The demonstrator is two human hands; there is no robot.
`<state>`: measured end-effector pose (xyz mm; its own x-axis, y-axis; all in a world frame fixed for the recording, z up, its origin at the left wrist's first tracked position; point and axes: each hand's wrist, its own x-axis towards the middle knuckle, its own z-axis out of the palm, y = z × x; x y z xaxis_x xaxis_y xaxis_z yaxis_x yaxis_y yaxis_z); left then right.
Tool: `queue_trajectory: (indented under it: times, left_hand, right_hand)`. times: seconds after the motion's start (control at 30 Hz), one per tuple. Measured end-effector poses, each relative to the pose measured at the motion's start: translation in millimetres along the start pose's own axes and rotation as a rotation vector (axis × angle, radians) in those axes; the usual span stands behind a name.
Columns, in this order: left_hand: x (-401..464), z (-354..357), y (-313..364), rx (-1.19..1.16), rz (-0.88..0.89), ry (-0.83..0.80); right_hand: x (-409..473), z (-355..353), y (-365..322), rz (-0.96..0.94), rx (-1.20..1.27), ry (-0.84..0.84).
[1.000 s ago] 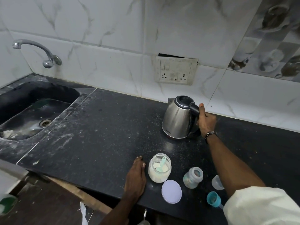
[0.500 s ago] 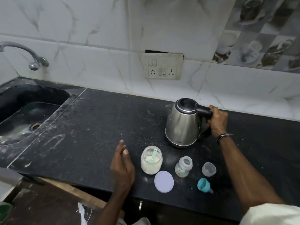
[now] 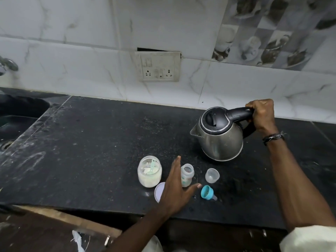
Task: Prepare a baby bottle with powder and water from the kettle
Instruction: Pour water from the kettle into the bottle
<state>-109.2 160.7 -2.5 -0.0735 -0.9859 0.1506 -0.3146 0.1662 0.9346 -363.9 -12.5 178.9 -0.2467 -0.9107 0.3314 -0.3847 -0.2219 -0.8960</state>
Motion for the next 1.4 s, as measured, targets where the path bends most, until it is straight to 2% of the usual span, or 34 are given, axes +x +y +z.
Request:
queue_trajectory:
  times: [0.13,0.33,0.6,0.77,1.4]
  left_hand:
    - [13.0,10.5,-16.9,0.057,-0.175,-0.016]
    - [22.4,16.4,-22.0,0.072,-0.221,0.007]
    - [22.4,13.6,-28.5,0.123,-0.087,0.053]
    - [22.6,13.1,-29.1,0.134,-0.07,0.047]
    - [27.3,8.0,-28.6,0.175,-0.061,0.027]
  right_hand:
    - [-4.8,-3.1,-2.0,-0.057,-0.114,-0.103]
    - [-9.2,7.3,-6.9,-0.178,-0.299,-0.233]
    - [-19.2,25.0,-14.3,-0.25,-0.435,-0.346]
    - [-27.7,36.5,-23.9,-0.31,-0.492,-0.397]
    - [-28.6,56.6,-34.5,-0.521,-0.766,-0.421]
